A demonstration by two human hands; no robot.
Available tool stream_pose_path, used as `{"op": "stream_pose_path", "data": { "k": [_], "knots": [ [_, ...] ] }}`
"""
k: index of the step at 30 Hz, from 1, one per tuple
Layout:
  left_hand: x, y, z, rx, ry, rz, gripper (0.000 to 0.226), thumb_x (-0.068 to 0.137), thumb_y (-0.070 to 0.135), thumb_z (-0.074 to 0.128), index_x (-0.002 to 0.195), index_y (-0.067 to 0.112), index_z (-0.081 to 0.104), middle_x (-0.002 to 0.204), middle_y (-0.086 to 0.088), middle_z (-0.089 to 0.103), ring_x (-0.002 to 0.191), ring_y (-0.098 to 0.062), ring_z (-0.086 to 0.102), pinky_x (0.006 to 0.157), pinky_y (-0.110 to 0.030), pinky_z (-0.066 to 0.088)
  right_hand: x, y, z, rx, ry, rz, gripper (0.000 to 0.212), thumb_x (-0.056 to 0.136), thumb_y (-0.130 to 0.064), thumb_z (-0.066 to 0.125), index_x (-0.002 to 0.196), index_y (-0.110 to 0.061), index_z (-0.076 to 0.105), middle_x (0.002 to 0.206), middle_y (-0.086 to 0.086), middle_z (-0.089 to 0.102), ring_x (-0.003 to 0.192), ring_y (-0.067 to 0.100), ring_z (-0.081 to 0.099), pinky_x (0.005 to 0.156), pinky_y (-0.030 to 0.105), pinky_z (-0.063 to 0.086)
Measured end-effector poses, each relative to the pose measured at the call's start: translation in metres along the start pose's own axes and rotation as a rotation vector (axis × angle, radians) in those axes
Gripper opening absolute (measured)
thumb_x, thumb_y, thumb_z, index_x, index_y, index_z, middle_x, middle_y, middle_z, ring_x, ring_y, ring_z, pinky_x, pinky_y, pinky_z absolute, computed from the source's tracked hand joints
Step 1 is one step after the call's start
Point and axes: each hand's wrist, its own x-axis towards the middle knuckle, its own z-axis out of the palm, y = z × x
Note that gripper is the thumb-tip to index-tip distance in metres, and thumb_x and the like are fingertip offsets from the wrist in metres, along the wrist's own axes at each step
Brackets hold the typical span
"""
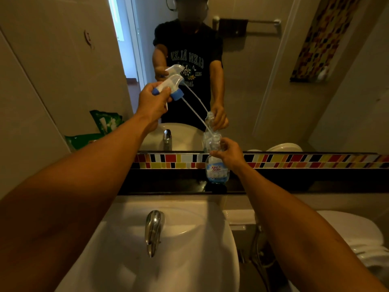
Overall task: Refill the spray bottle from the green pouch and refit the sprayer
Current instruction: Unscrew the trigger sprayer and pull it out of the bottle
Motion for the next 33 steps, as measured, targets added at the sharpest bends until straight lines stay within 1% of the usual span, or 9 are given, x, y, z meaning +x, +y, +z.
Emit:
{"op": "stream_pose_path", "data": {
  "k": [4,10,14,16,19,21,24,27,33],
  "knots": [
    [-0.004,-0.002,-0.009,-0.052,0.049,-0.048,0.034,0.095,0.023,0.062,0.127,0.015,0.054,0.101,-0.008,0.064,0.084,-0.013,0.062,0.062,-0.023,0.047,-0.002,-0.002,-0.003,-0.002,0.031,0.008,0.04,0.088,-0.006,0.081,0.124,-0.009,0.064,0.12,0.01,0.071,0.11,0.026,0.068,0.089,0.034,0.056],
    [-0.011,-0.016,-0.026,-0.165,0.127,-0.165,0.041,0.096,0.025,0.062,0.135,0.015,0.052,0.114,-0.004,0.068,0.099,-0.012,0.07,0.068,-0.026,0.055,-0.005,-0.005,-0.004,0.012,0.072,0.019,0.048,0.087,-0.009,0.082,0.132,-0.006,0.063,0.124,0.013,0.071,0.116,0.03,0.067,0.101,0.047,0.056],
    [-0.016,-0.028,-0.039,-0.196,0.16,-0.257,0.022,0.1,0.021,0.056,0.122,0.017,0.057,0.102,-0.006,0.068,0.093,-0.014,0.067,0.084,-0.036,0.057,-0.008,-0.009,-0.006,0.024,0.086,0.008,0.044,0.088,-0.009,0.081,0.128,-0.004,0.064,0.124,0.016,0.07,0.117,0.032,0.067,0.103,0.052,0.054],
    [-0.02,-0.035,-0.046,-0.191,0.182,-0.301,0.022,0.1,0.017,0.054,0.12,0.014,0.06,0.093,-0.005,0.066,0.085,-0.012,0.066,0.084,-0.037,0.057,-0.009,-0.012,-0.006,0.035,0.093,0.002,0.042,0.088,-0.008,0.081,0.127,-0.004,0.065,0.124,0.016,0.071,0.117,0.032,0.067,0.104,0.052,0.054],
    [-0.024,-0.046,-0.055,-0.165,0.23,-0.382,0.021,0.098,0.013,0.053,0.118,0.011,0.062,0.095,-0.008,0.066,0.084,-0.014,0.065,0.085,-0.037,0.058,-0.01,-0.015,-0.006,0.054,0.099,-0.001,0.039,0.088,-0.007,0.08,0.124,-0.005,0.065,0.122,0.016,0.071,0.115,0.032,0.067,0.103,0.052,0.055],
    [-0.026,-0.055,-0.061,-0.106,0.251,-0.429,0.012,0.097,0.012,0.054,0.103,0.009,0.064,0.089,-0.008,0.065,0.078,-0.015,0.064,0.081,-0.034,0.058,-0.01,-0.017,-0.007,0.069,0.094,0.005,0.039,0.088,-0.007,0.08,0.124,-0.005,0.064,0.123,0.016,0.07,0.116,0.032,0.067,0.102,0.053,0.055],
    [-0.029,-0.068,-0.068,-0.003,0.284,-0.462,0.013,0.096,0.013,0.056,0.084,0.011,0.061,0.072,-0.004,0.059,0.058,-0.011,0.058,0.058,-0.026,0.052,-0.011,-0.021,-0.008,0.096,0.089,0.019,0.042,0.089,-0.009,0.08,0.127,-0.004,0.064,0.125,0.016,0.069,0.117,0.034,0.067,0.101,0.054,0.057],
    [-0.032,-0.082,-0.074,0.039,0.289,-0.5,0.008,0.093,0.011,0.058,0.086,0.008,0.062,0.061,-0.003,0.055,0.039,-0.007,0.052,0.049,-0.024,0.044,-0.012,-0.022,-0.01,0.113,0.076,0.027,0.043,0.089,-0.01,0.079,0.129,-0.007,0.063,0.127,0.015,0.069,0.118,0.033,0.066,0.101,0.055,0.056],
    [-0.045,-0.109,-0.075,0.025,0.273,-0.57,0.014,0.094,0.008,0.054,0.105,0.005,0.062,0.064,-0.003,0.052,0.052,-0.009,0.048,0.053,-0.023,0.044,-0.014,-0.021,-0.009,0.112,0.072,0.029,0.041,0.089,-0.012,0.08,0.126,-0.011,0.064,0.125,0.011,0.069,0.116,0.03,0.067,0.101,0.054,0.057]
  ]
}}
